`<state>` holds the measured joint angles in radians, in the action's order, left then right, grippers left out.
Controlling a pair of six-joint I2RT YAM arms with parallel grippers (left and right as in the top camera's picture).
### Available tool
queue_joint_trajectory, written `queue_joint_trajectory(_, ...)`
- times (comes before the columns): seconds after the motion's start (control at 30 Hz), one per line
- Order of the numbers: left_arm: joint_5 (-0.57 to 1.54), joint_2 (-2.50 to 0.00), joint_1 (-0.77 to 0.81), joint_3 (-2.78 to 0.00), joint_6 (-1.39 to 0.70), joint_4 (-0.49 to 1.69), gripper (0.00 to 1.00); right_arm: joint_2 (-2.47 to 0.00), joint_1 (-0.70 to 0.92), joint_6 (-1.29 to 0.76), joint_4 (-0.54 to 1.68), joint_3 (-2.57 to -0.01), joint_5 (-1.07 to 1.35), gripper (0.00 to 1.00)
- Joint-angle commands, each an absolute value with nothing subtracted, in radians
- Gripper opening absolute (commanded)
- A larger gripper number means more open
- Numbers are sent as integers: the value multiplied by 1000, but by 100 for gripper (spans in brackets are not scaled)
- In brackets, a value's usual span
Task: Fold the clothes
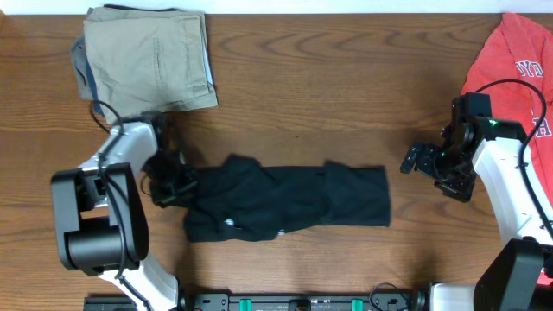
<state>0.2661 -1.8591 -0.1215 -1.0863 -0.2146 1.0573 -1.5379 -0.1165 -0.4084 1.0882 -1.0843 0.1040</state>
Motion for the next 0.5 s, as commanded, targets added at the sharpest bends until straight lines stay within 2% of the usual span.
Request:
queue_joint_trajectory(0.0,129,-1831,-154,-1178,-239,1113,6,-1535,-118,-395,1089,-1092,105,99)
queue_joint_trajectory(0.47,126,-1539,-164,-1303,-237,1281,6,-1535,-118,-395,1089,-1092,105,99)
